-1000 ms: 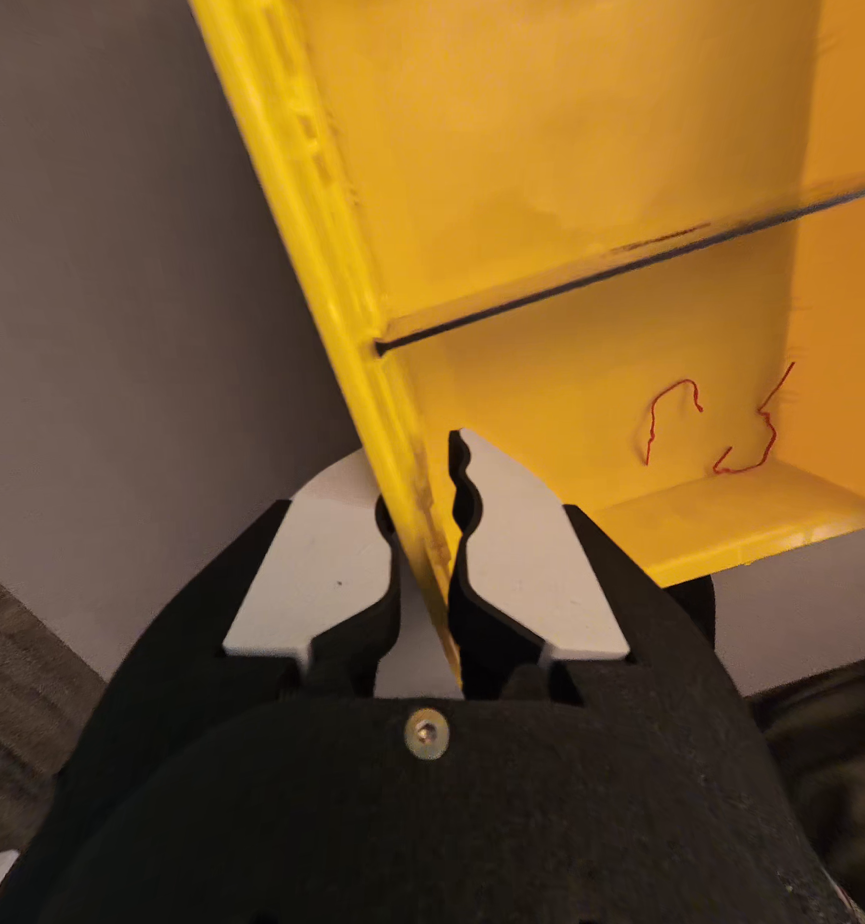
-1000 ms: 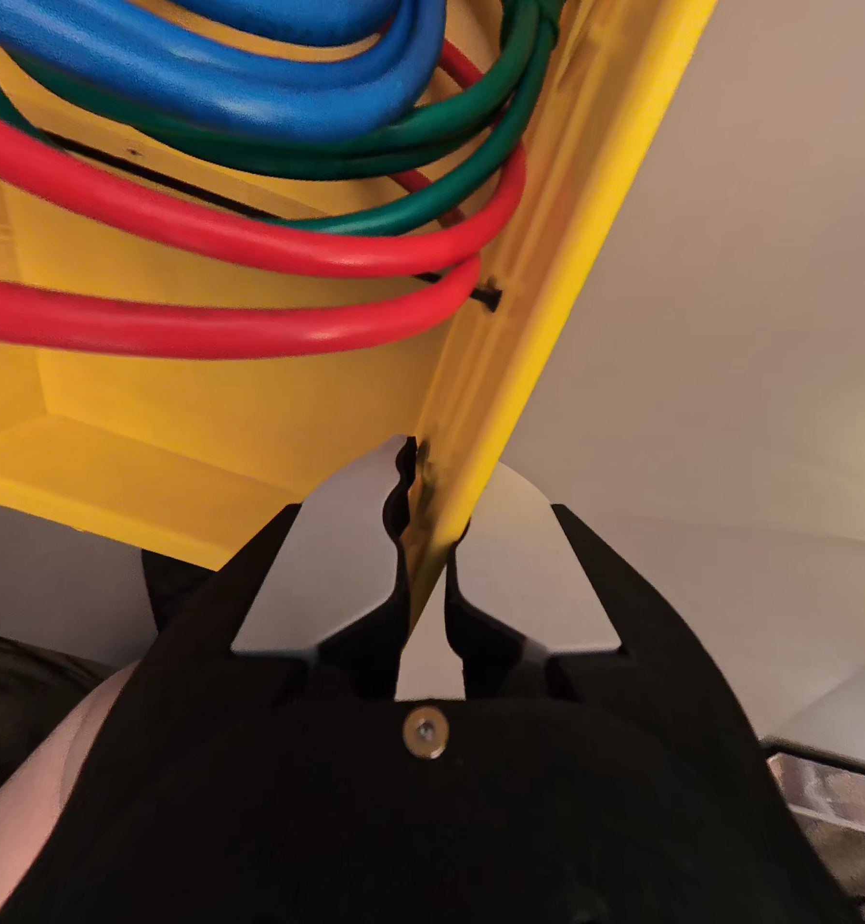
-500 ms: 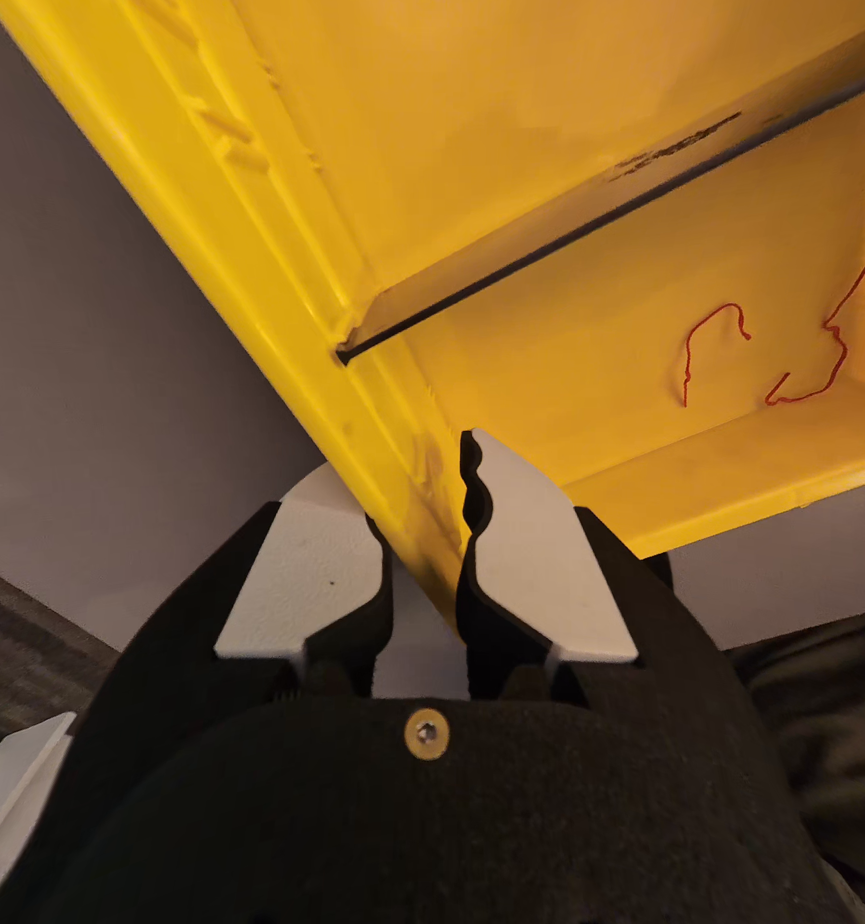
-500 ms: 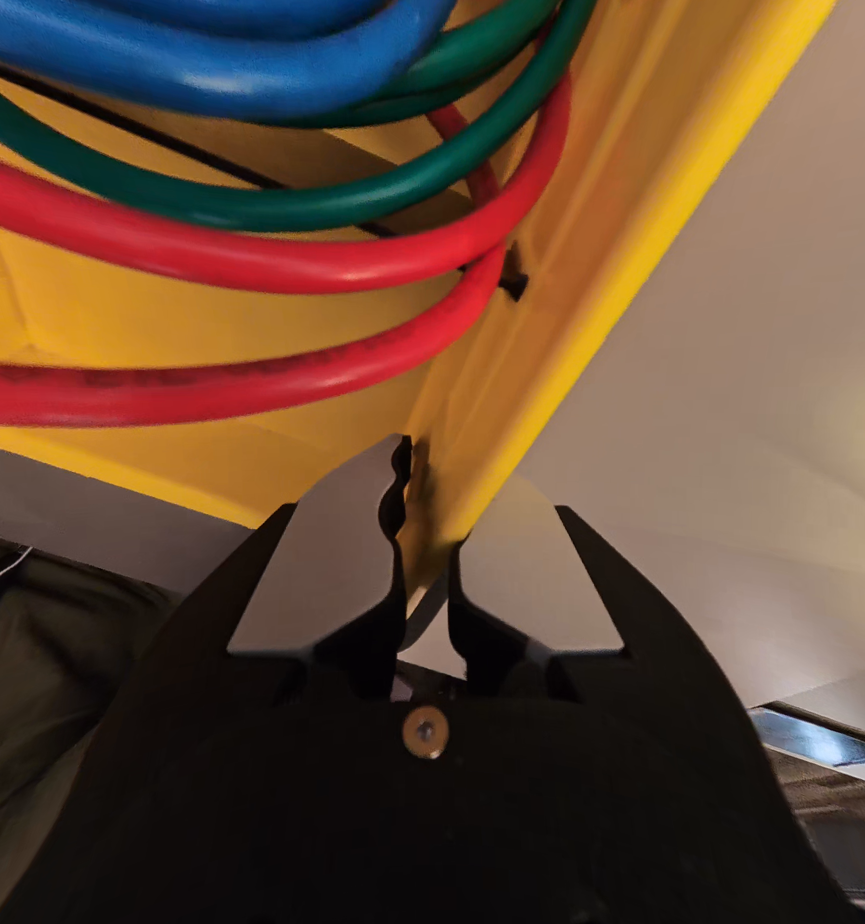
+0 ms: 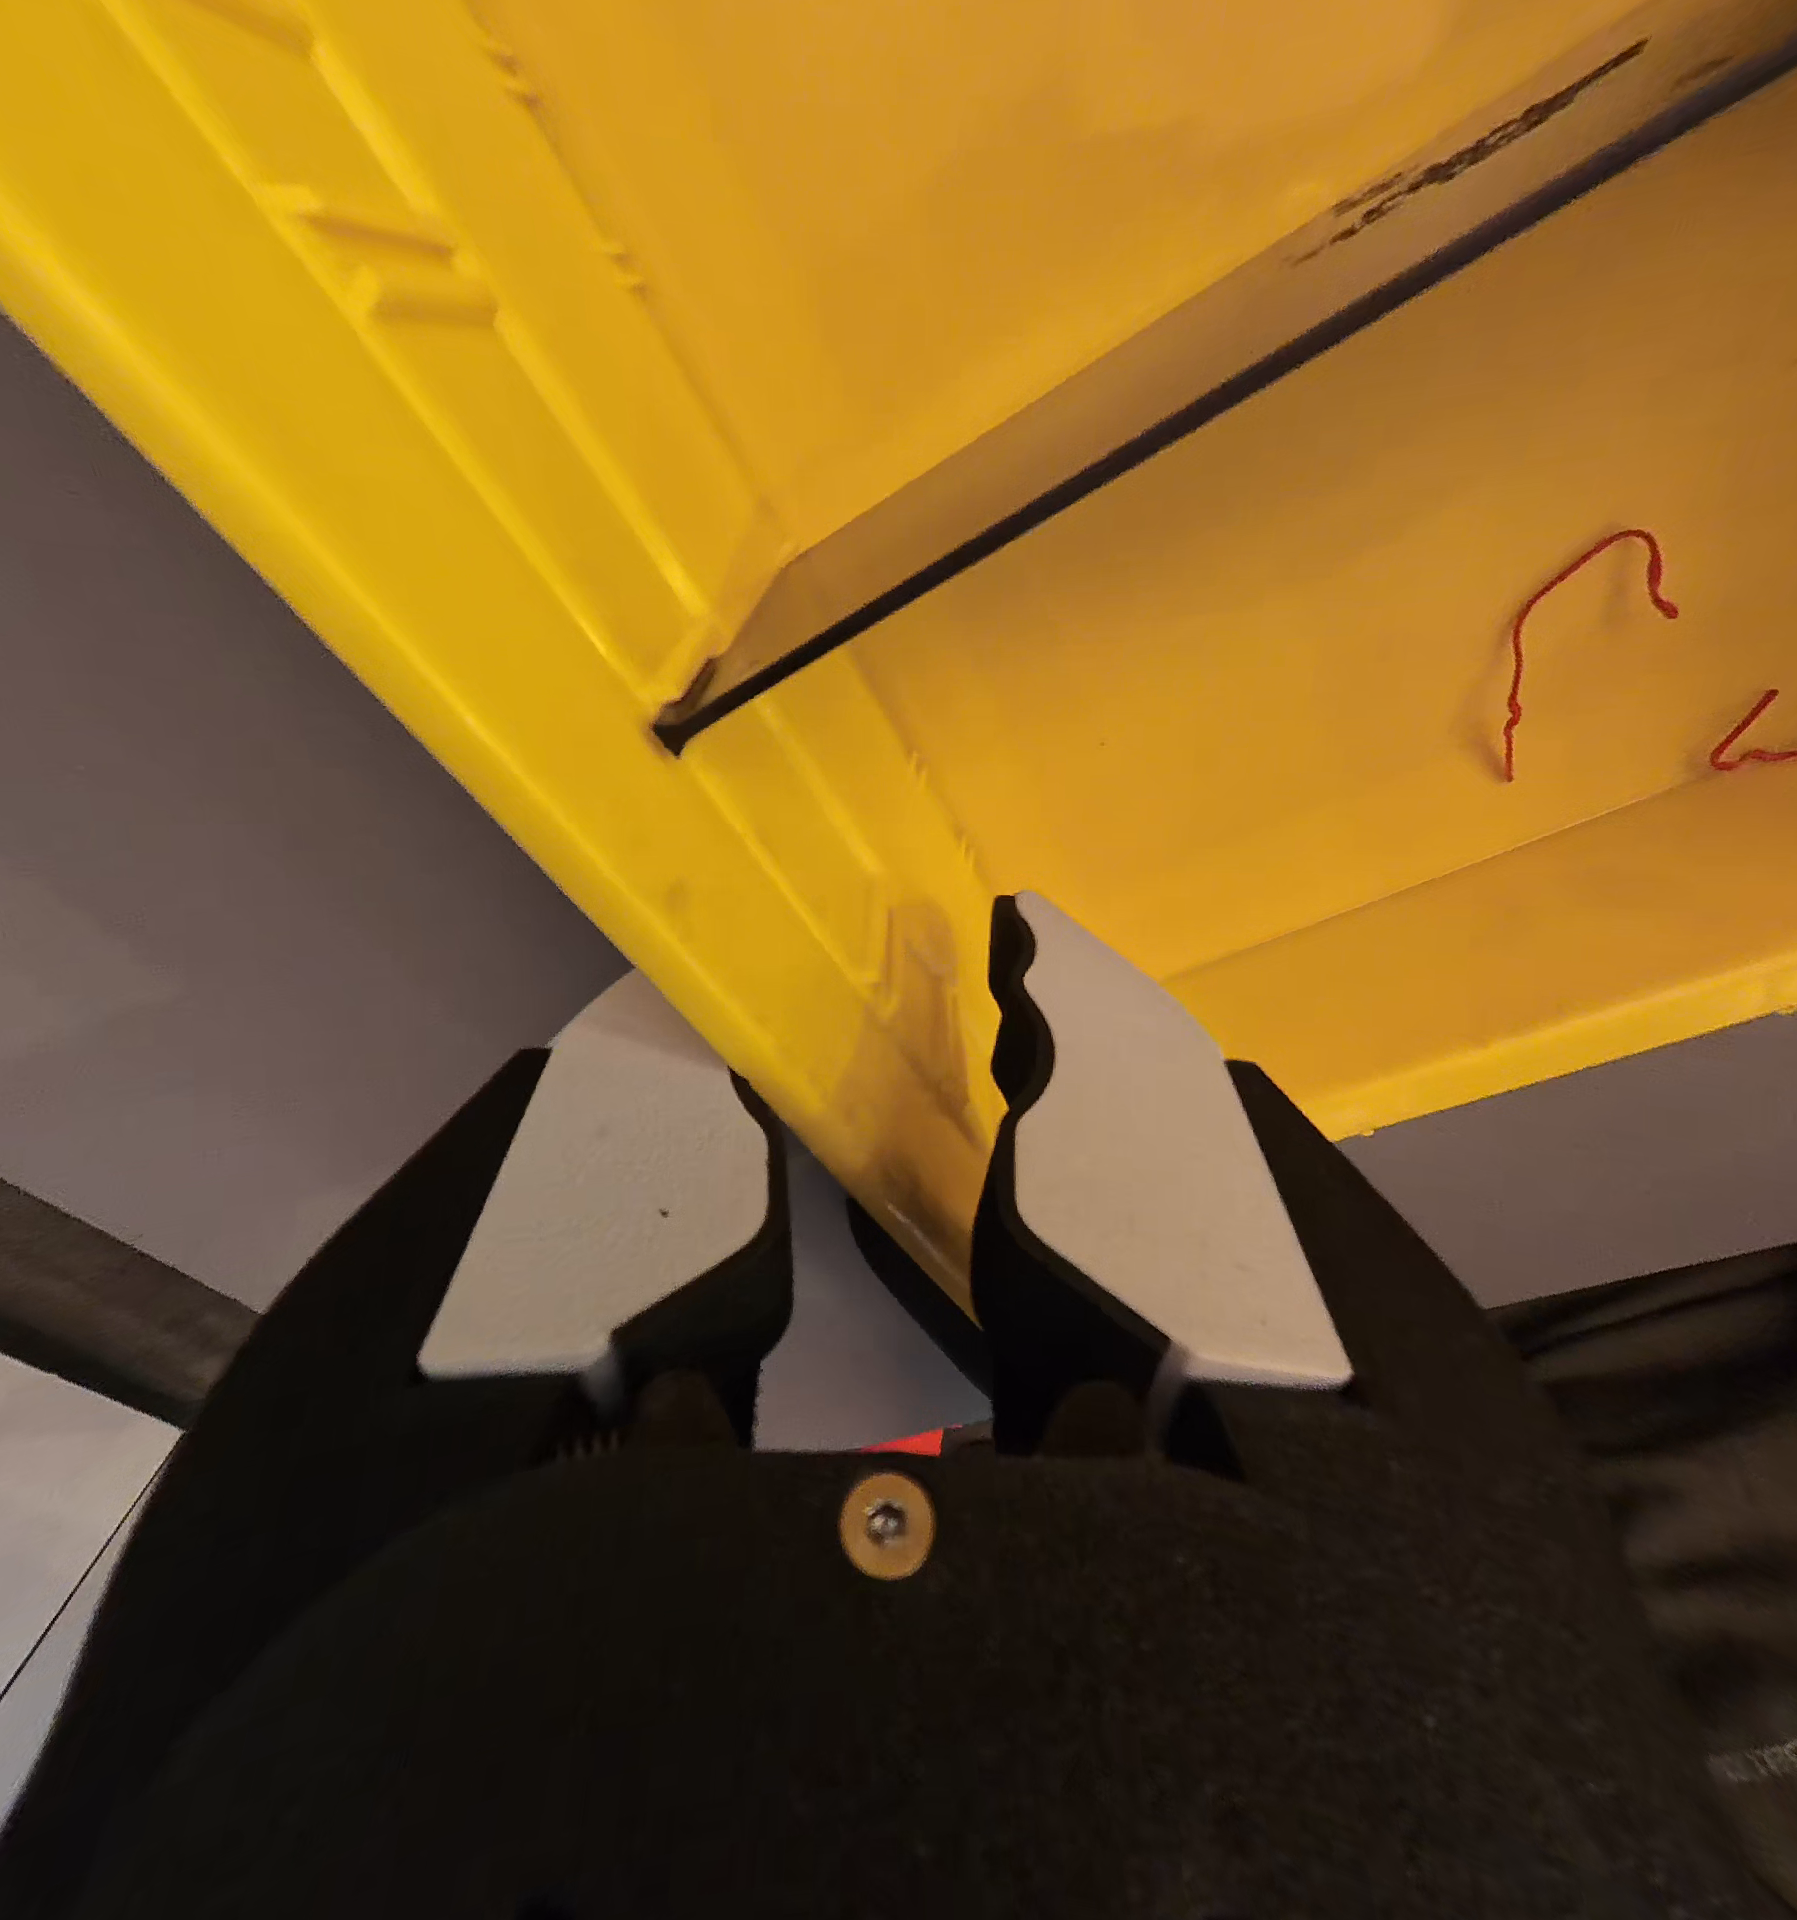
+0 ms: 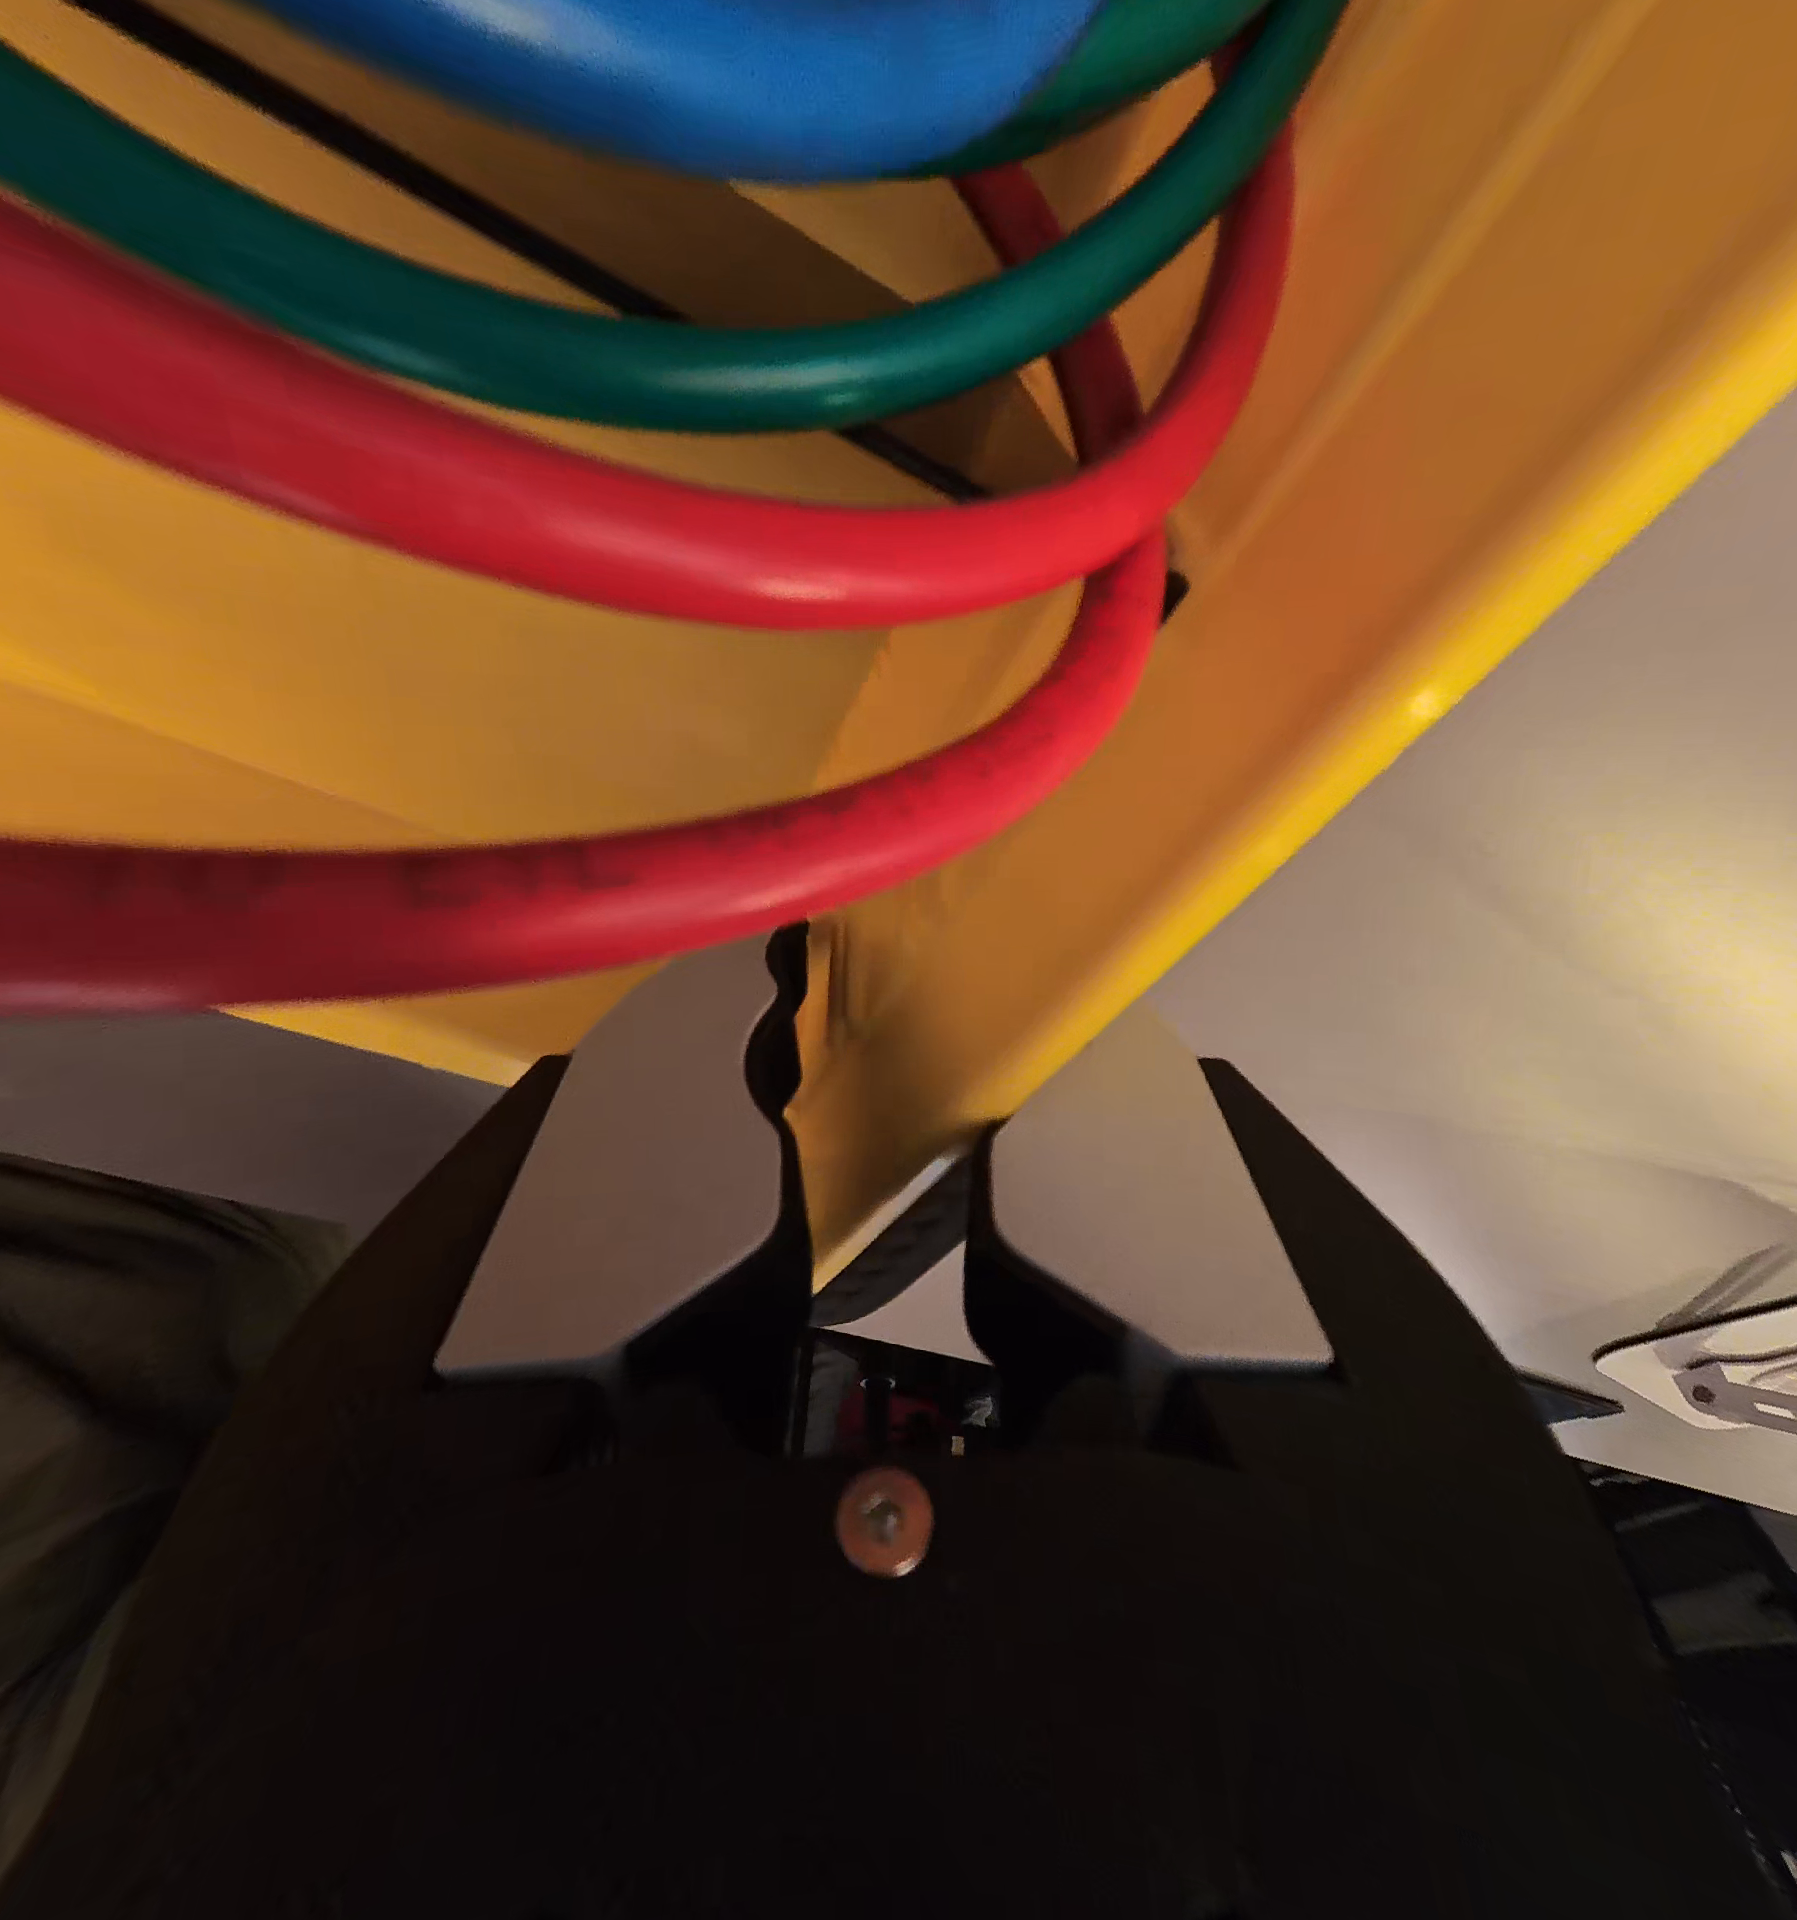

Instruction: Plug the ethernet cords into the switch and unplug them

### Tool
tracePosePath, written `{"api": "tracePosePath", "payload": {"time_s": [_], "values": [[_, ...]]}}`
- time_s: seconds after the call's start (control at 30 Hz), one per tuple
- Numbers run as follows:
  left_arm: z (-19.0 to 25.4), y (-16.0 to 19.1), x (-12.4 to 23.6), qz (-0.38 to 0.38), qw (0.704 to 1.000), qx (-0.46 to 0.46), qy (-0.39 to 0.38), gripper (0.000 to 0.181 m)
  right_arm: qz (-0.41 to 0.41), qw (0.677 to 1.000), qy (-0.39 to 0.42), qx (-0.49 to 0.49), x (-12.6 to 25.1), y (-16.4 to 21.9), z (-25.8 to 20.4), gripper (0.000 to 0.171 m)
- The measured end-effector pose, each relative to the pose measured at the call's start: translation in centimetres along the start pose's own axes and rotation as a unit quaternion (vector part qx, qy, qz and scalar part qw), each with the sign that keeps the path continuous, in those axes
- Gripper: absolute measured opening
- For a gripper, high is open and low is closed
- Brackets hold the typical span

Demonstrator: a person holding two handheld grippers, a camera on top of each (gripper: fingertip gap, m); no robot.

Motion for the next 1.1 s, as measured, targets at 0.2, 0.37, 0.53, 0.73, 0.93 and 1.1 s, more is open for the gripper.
{"api": "tracePosePath", "payload": {"time_s": [0.2,0.37,0.53,0.73,0.93,1.1], "values": [[0.6,0.2,-0.1,-0.018,1.000,-0.010,-0.019,0.046,-0.020,1.000,0.011,0.010,0.0,0.3,-0.9,0.037],[0.9,0.0,0.0,-0.019,0.999,-0.019,-0.030,0.048,-0.021,0.999,0.017,0.020,0.0,0.1,-1.2,0.040],[0.8,0.5,0.2,-0.032,0.999,-0.024,-0.034,0.064,-0.018,0.999,-0.002,0.029,0.3,0.4,-1.6,0.038],[0.4,1.1,2.5,0.019,0.999,-0.021,-0.029,0.067,0.068,0.996,0.050,0.037,4.1,0.9,-1.3,0.036],[-0.2,1.4,6.6,0.120,0.992,-0.023,-0.043,0.063,0.268,0.948,0.137,0.104,11.0,-2.1,-5.2,0.035],[-0.9,0.8,9.5,0.210,0.975,-0.027,-0.059,0.058,0.487,0.838,0.085,0.233,15.6,-8.5,-14.6,0.040]]}}
Point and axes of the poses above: each gripper's, where its closed fingertips meet, x back along the fingers, y out of its underside, z = x × y across the jaws, the point moved 2 cm from there along x, back along the fingers, and after that the axes turned 7 degrees about z, right-handed, at the moved point
